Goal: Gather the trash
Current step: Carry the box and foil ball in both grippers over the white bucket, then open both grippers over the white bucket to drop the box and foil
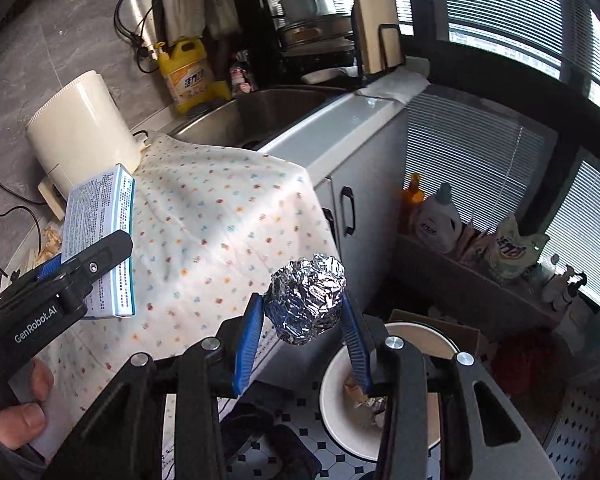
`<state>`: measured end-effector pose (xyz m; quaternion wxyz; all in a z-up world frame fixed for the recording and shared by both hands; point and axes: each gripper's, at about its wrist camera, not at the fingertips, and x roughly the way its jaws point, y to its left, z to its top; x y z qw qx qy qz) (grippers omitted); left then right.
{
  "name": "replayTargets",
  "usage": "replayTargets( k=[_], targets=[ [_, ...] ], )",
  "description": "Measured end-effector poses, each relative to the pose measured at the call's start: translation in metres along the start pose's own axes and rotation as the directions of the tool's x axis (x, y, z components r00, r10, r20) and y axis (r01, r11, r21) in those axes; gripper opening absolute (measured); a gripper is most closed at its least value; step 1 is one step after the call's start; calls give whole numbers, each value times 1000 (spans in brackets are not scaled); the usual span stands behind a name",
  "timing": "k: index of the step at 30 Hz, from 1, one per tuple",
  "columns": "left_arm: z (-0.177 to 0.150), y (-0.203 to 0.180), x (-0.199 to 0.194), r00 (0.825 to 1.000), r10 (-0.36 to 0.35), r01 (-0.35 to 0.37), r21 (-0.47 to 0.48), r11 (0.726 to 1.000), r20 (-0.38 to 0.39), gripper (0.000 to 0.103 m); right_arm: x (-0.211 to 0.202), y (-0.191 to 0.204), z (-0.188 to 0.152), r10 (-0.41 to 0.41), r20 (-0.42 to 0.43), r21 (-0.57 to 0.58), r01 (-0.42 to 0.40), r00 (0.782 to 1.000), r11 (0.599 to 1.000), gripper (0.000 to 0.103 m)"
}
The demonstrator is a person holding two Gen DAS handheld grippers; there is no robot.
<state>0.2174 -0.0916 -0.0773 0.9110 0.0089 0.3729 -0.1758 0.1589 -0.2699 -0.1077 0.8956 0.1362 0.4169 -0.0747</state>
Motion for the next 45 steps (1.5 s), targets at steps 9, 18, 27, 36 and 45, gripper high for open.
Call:
replayTargets(
  k=[9,18,27,36,45],
  targets=[
    [-36,-56,16,996,-56,60,58,997,-66,69,-9,-59,-39,-60,-35,69,63,998,996,39],
    [-69,-97,42,983,-108,123,99,988,-147,69,-4,-106,-72,-94,-83,143,106,992,984,40],
    [-79,-118,67,972,-130,157,129,979,-197,69,3,-126,-75,-72,-59,159,81,996,984,66],
    [-85,-140,88,934,-228,259,84,962,-274,73,-10,-156,-83,-161,-90,211,177,983,961,66],
    [-56,-116,70,948,-231,246,46,968,-221,90,-18,-133,-56,-142,-38,180,146,989,973,66]
  ],
)
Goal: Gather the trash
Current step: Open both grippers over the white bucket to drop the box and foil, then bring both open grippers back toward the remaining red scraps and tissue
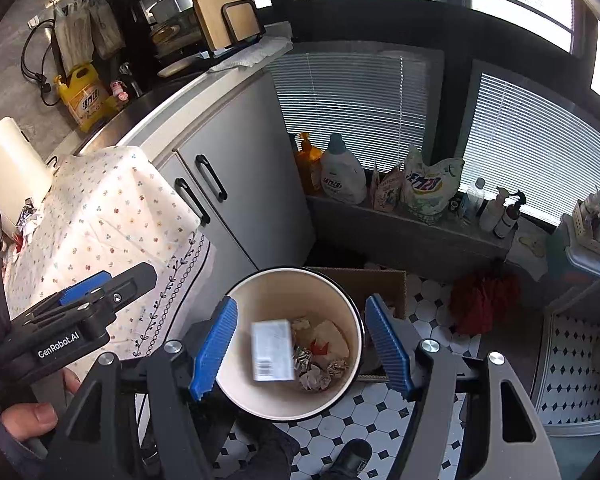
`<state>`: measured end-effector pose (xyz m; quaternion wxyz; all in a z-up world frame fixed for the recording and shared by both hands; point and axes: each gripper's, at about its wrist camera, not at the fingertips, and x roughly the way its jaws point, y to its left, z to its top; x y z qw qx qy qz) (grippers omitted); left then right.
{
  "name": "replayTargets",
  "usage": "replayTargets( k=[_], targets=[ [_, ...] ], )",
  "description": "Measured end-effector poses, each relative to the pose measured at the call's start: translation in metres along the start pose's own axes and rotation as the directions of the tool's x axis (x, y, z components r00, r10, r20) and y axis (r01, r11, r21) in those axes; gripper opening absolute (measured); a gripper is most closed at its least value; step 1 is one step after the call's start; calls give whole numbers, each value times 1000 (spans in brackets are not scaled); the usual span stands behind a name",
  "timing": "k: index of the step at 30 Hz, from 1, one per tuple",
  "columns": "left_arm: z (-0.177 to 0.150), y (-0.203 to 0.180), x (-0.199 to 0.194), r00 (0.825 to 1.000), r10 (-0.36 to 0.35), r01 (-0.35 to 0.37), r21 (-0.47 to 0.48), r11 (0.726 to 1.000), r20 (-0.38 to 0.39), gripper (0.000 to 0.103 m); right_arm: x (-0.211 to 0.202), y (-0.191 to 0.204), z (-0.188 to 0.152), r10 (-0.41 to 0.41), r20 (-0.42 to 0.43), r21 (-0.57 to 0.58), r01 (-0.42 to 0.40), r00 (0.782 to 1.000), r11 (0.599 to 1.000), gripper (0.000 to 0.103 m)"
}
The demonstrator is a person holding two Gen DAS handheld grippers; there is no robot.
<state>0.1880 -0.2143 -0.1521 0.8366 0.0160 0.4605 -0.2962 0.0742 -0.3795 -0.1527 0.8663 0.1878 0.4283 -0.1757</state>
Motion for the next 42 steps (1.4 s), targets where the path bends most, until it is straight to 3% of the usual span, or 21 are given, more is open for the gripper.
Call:
replayTargets(
  k=[5,9,19,32,37,42],
  targets=[
    [17,33,-38,995,73,-69,-56,996,71,97,-7,40,21,73,32,-51,-71,997,996,66],
    [29,68,-72,982,145,-131,-117,984,122,97,-14,82,36,137,62,-109,-130,989,986,72],
    [33,160,-149,929,307,-241,-290,926,209,97,-20,191,56,286,68,-257,-260,956,931,86],
    [28,261,-213,852,464,-329,-442,835,243,97,-4,322,59,418,1,-398,-383,908,834,79],
    [30,296,-221,839,489,-345,-462,817,240,97,9,364,57,446,-36,-422,-418,894,804,75],
    [36,326,-214,847,483,-339,-473,813,224,97,25,397,58,447,-68,-443,-429,892,787,71]
  ],
)
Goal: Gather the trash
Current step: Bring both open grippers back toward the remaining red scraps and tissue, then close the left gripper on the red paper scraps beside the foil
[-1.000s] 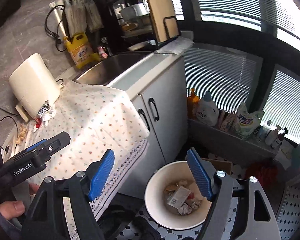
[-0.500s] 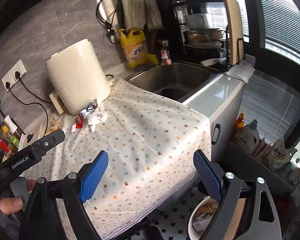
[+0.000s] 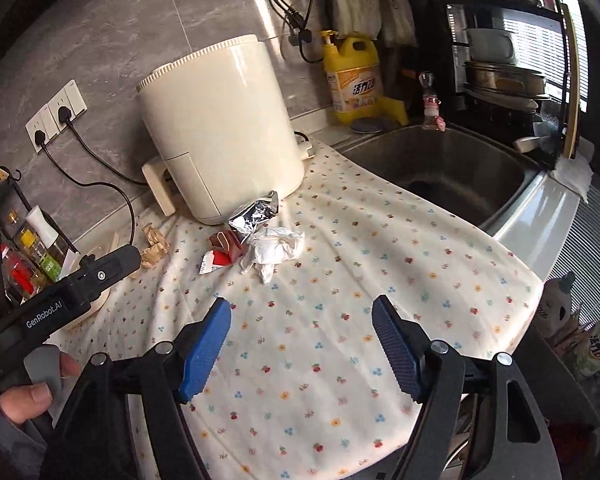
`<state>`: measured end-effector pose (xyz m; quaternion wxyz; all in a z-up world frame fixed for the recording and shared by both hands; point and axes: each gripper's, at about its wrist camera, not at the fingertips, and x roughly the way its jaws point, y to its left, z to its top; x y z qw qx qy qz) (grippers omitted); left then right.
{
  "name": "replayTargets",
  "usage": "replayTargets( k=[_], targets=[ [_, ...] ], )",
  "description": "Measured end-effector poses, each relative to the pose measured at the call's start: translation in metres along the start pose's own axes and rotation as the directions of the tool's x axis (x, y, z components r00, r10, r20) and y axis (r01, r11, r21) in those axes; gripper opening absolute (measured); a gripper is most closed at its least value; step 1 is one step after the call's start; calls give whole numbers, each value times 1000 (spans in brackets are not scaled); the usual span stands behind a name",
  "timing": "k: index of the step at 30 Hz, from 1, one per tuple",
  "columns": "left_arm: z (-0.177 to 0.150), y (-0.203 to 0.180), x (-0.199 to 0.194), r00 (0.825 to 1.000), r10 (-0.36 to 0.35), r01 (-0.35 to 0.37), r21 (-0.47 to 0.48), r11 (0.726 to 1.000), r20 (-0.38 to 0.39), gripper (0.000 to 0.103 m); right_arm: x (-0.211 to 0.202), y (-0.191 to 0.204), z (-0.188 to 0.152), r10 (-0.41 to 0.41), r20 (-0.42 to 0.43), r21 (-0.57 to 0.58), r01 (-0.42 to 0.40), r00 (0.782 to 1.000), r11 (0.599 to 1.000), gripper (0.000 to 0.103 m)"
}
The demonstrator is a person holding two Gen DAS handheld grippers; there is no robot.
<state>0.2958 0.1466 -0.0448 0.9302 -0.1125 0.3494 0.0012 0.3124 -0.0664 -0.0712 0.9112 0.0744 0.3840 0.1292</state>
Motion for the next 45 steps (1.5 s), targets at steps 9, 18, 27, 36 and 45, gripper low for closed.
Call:
replayTargets(
  k=[9,18,27,36,45],
  targets=[
    [11,14,58,996,-26,26,1,1000,-88,70,49,9,21,-9,-45,-8,9,999,1000,65],
    [20,14,110,986,-35,40,26,999,-165,58,91,12,32,-13,-92,3,13,996,1000,61],
    [11,14,152,965,-2,20,68,998,-264,27,118,16,38,-22,-122,-1,22,992,1000,60],
    [19,24,132,978,10,5,72,997,-210,15,134,32,36,-7,-143,-21,4,990,1000,60],
    [25,45,104,987,49,-42,47,998,-153,14,157,44,23,-17,-217,-74,1,976,997,5]
  ],
)
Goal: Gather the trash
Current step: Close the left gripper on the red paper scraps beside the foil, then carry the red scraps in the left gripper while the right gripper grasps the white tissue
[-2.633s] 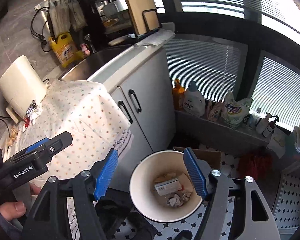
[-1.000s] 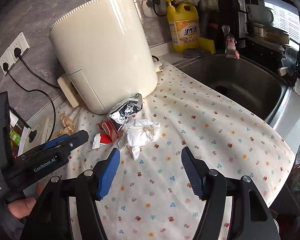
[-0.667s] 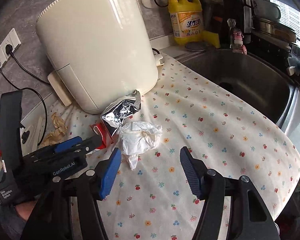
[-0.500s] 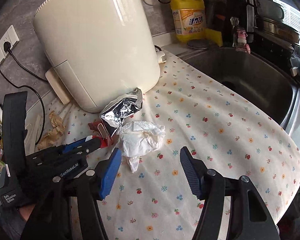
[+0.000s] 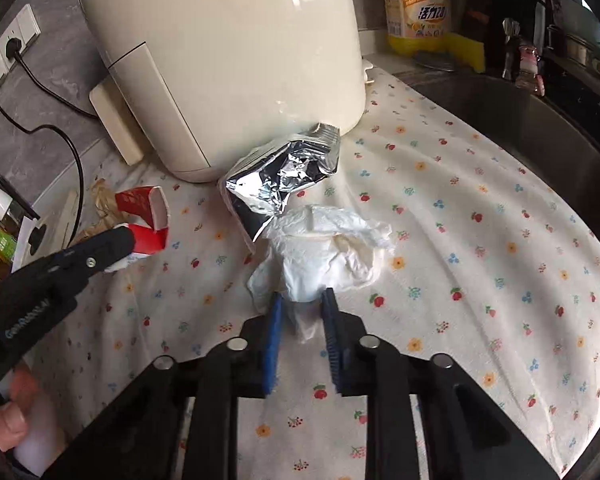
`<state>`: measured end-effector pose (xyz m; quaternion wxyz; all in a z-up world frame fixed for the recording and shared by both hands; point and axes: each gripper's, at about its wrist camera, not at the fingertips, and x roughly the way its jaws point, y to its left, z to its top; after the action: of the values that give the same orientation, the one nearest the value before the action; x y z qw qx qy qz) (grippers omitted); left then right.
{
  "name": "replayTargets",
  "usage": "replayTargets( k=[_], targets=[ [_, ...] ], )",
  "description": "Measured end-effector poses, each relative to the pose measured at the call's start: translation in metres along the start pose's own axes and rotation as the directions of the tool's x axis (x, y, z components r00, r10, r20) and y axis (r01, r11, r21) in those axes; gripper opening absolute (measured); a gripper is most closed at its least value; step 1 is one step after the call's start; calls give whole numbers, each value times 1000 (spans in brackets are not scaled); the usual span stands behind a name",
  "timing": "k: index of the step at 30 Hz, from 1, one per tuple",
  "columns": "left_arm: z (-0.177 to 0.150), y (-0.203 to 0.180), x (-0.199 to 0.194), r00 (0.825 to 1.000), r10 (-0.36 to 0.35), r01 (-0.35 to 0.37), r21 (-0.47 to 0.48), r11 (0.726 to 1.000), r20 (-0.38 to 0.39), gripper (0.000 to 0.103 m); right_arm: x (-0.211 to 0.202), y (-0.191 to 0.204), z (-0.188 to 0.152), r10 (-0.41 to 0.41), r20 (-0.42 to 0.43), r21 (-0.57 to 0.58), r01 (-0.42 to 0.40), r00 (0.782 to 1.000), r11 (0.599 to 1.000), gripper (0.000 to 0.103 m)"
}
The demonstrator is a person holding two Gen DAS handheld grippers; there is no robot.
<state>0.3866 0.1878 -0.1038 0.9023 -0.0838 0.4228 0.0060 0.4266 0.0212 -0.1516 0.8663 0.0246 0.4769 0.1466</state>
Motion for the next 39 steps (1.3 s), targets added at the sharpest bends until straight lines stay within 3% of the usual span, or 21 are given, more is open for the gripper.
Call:
replayTargets(
  k=[6,14,27,39],
  targets=[
    [-10,-12,-16,1000,-8,8,0,1000,23,14,-31,-11,-14,-4,38,8,4,999,1000,3],
    [-32,-65,-44,998,-57,55,63,996,32,14,-83,-40,-43,-26,78,55,21,997,998,3],
    [-93,-173,-84,987,-158,156,187,970,-1,15,-177,-124,-128,-131,117,192,107,984,976,3],
    [-162,-263,-100,968,-241,250,279,927,-70,15,-236,-196,-216,-228,93,312,189,969,931,3]
  ],
)
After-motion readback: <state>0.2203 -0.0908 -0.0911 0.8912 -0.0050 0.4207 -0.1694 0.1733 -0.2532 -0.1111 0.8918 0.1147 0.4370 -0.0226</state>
